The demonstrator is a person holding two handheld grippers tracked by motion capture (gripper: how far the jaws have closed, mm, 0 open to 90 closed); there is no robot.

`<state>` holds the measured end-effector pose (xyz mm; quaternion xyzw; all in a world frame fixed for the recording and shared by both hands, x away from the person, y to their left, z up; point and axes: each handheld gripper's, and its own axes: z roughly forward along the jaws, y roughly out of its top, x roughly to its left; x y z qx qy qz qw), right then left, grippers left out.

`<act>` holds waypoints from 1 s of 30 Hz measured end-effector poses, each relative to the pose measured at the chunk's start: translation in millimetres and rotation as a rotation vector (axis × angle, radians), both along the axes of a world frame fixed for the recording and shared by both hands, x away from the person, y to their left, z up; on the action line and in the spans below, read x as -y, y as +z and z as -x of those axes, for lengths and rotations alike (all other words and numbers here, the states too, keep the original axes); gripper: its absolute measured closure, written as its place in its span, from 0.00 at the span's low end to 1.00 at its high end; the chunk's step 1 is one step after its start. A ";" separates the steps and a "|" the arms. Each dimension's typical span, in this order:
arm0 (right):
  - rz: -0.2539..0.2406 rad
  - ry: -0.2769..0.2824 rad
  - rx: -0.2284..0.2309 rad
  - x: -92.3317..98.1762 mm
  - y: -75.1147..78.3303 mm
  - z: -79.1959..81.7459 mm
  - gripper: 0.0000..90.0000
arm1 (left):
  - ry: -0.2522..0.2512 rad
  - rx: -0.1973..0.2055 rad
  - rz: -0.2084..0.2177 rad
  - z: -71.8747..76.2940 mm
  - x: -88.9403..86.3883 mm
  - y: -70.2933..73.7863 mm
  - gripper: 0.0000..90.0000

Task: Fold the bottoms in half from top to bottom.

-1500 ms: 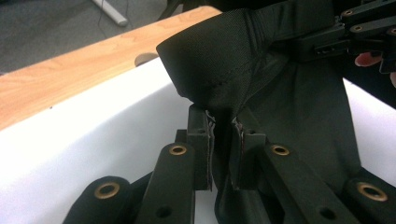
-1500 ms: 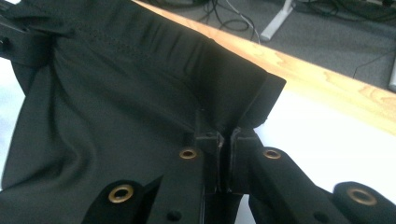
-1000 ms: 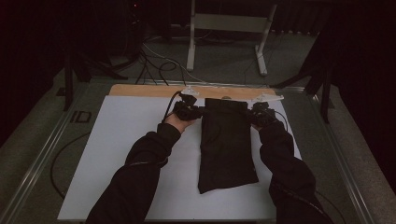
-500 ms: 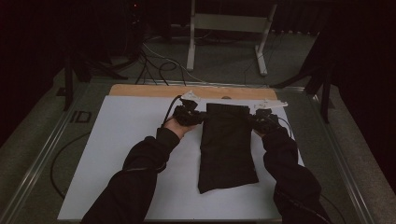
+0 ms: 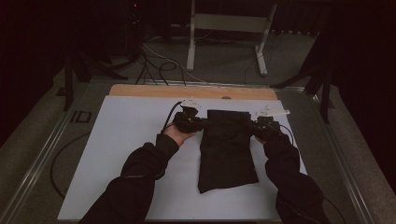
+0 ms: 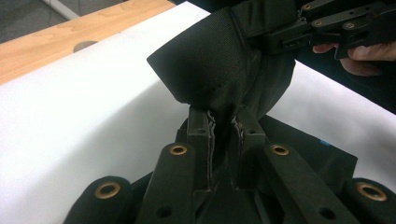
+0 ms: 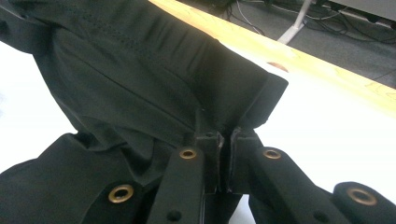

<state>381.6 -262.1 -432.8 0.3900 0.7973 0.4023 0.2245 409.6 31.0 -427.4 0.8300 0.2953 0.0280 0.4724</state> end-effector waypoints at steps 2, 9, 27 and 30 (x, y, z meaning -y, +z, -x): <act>0.002 0.001 -0.001 0.5 -0.3 2.2 0.96 | -0.006 0.000 -0.001 2.3 0.3 -0.1 0.90; -0.001 0.008 0.001 2.8 -1.8 8.5 0.96 | -0.021 -0.003 0.001 8.2 1.1 -1.0 0.90; -0.009 0.037 -0.001 5.6 -8.3 30.8 0.96 | -0.053 -0.011 0.000 27.2 0.0 -8.5 0.90; -0.009 0.046 -0.011 6.2 -10.9 34.1 0.96 | -0.059 -0.014 0.000 30.4 0.0 -10.7 0.90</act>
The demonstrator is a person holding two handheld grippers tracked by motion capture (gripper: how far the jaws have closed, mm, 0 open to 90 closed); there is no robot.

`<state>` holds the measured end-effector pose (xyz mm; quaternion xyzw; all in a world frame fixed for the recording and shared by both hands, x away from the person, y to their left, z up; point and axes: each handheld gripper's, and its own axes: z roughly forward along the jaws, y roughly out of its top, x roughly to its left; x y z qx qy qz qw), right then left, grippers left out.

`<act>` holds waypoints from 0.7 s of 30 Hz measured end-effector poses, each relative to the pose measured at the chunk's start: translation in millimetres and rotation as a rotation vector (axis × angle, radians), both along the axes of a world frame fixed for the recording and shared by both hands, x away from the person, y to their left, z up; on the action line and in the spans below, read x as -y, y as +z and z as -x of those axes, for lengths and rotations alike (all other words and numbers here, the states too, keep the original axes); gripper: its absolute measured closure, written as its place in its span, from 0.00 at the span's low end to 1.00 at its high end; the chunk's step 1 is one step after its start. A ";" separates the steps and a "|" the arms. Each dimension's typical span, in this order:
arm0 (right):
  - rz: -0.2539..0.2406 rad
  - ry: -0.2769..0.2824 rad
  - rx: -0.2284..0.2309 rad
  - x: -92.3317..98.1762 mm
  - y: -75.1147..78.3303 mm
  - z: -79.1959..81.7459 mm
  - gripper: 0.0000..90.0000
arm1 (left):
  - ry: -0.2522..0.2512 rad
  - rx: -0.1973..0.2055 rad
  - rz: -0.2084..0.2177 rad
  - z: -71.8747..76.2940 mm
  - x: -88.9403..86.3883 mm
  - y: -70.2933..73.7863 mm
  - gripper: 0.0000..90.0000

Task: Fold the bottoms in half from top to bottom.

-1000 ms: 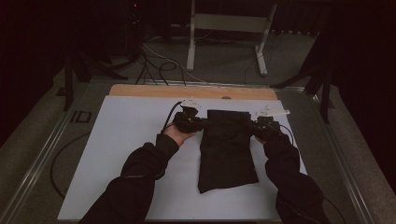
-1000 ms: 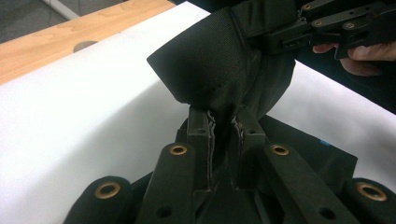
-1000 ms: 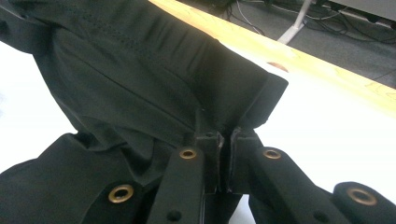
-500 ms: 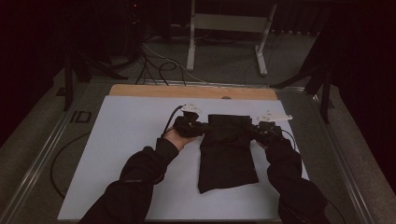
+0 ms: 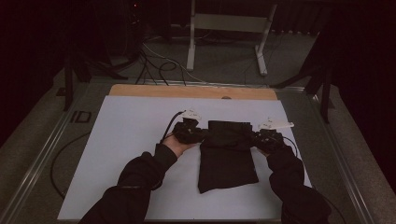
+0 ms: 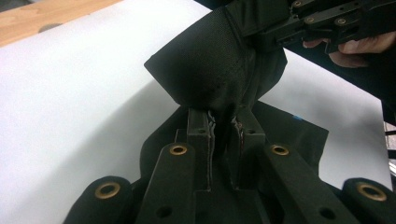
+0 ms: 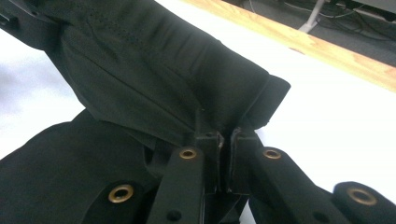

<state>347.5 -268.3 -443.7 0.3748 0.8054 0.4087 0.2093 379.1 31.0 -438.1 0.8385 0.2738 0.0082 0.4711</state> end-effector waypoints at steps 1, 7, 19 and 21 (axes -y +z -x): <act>0.002 0.003 -0.001 0.3 -0.8 1.4 0.96 | -0.003 -0.001 0.000 1.1 0.0 -0.6 0.90; -0.016 0.020 -0.009 2.9 -6.1 11.2 0.96 | -0.020 -0.002 -0.007 9.8 -0.5 -4.8 0.90; 0.003 0.044 -0.022 3.6 -14.4 25.7 0.96 | -0.048 -0.014 -0.023 28.6 3.1 -10.9 0.90; 0.007 0.048 -0.027 3.8 -15.6 28.3 0.96 | -0.048 -0.014 -0.028 31.7 2.7 -12.4 0.90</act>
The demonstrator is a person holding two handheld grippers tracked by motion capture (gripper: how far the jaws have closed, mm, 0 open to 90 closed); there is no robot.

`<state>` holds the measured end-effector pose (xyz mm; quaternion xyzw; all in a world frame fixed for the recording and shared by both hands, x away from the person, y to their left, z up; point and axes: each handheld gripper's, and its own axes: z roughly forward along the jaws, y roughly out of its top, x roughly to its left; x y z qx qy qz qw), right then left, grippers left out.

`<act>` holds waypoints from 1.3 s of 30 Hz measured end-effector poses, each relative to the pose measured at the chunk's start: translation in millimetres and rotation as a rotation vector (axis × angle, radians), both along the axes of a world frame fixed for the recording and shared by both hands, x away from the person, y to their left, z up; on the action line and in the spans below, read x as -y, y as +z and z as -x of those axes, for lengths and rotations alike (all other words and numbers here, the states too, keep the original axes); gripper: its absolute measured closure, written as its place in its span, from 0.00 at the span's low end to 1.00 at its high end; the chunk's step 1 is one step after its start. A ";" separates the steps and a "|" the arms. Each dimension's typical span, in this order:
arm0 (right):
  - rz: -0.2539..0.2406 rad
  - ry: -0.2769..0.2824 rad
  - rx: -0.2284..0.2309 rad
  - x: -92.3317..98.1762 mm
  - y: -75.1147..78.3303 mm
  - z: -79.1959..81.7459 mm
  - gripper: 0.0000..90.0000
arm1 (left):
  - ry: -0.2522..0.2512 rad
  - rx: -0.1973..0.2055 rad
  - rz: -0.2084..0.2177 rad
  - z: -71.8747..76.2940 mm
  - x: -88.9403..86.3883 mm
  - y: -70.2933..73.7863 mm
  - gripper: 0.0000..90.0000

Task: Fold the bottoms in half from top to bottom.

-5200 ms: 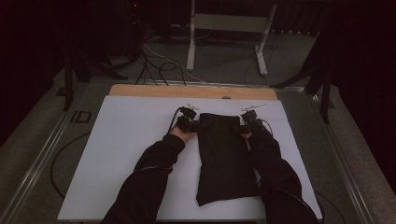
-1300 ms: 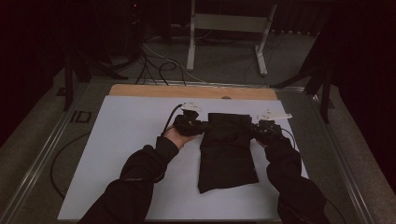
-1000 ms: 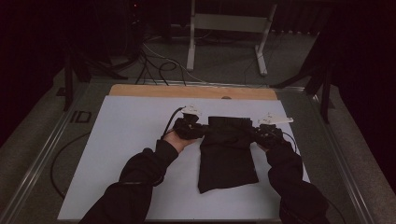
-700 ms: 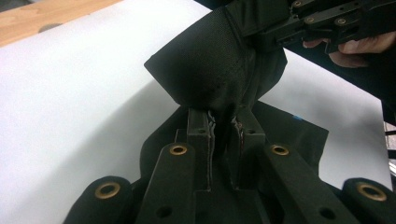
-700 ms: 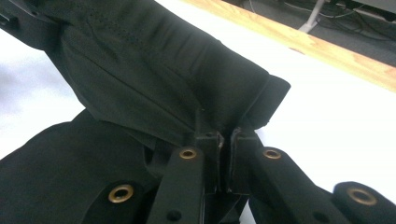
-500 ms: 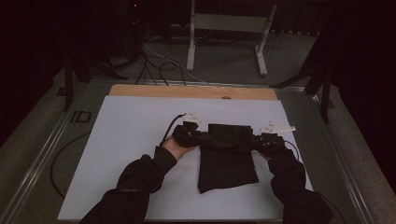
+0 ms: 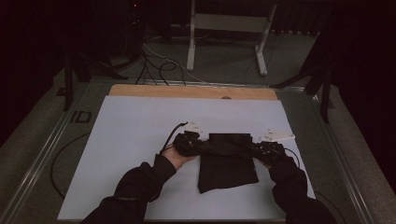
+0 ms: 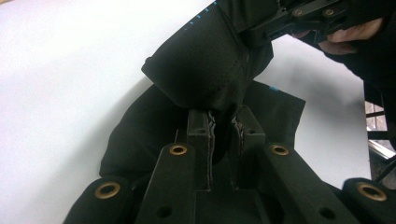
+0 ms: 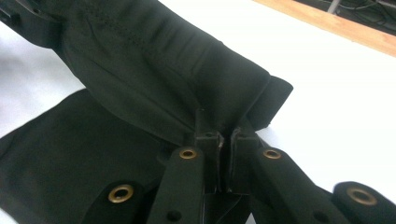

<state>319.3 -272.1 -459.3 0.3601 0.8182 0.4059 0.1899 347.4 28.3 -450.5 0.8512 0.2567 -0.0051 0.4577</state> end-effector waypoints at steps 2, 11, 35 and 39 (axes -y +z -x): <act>0.000 0.002 -0.001 0.0 -0.5 1.6 0.95 | -0.001 0.000 -0.003 1.4 -0.2 -0.9 0.90; 0.026 0.017 -0.013 -0.6 -7.0 14.9 0.95 | -0.005 -0.017 -0.011 12.9 3.1 -10.5 0.90; 0.041 0.042 -0.078 -5.3 -30.1 20.6 0.95 | 0.005 0.017 -0.142 28.8 0.6 -39.6 0.89; 0.042 0.043 -0.093 -4.6 -33.8 20.7 0.95 | -0.008 0.000 -0.147 31.1 0.2 -44.0 0.89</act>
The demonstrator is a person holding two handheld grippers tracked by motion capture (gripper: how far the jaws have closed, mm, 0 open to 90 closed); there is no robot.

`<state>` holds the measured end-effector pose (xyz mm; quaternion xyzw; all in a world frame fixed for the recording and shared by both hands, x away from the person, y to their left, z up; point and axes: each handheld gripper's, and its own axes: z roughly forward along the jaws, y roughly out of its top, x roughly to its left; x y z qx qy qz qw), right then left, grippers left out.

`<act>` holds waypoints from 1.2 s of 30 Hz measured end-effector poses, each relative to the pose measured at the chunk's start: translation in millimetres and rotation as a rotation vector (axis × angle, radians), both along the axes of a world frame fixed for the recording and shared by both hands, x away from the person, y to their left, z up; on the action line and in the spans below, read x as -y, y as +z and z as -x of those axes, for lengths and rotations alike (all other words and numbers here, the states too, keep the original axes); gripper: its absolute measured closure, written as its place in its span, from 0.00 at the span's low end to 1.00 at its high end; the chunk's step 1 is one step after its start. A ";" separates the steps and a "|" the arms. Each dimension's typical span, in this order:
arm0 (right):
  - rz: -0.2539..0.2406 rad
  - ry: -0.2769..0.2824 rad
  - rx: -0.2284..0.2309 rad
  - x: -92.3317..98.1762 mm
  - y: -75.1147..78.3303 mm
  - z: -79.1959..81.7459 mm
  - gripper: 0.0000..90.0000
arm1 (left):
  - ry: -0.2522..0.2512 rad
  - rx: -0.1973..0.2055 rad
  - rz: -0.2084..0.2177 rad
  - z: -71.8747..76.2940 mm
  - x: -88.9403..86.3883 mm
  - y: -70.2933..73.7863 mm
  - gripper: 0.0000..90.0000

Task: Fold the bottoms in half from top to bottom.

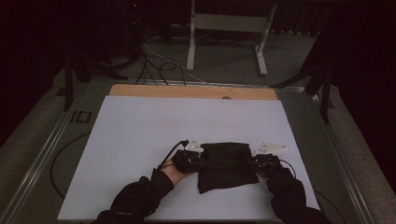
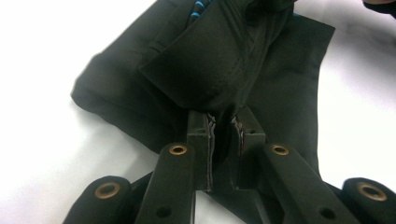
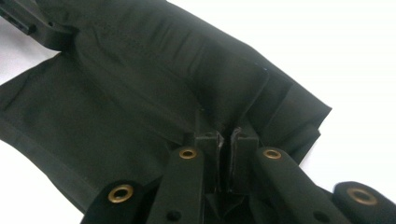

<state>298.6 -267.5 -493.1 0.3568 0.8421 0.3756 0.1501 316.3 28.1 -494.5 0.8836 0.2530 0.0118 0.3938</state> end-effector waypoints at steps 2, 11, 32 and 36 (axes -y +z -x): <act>0.000 0.003 -0.004 0.3 -1.9 1.5 0.95 | -0.002 -0.005 0.002 1.9 0.0 -1.4 0.89; -0.016 0.021 -0.050 1.7 -7.1 7.4 0.95 | -0.005 -0.024 -0.008 6.0 -4.7 -6.3 0.89; 0.048 0.031 -0.063 -1.1 -11.1 11.5 0.80 | -0.011 -0.033 0.007 11.4 -6.1 -15.2 0.81; 0.059 0.028 -0.067 2.2 -5.0 13.0 0.71 | 0.002 -0.033 0.030 14.9 -13.6 -6.5 0.77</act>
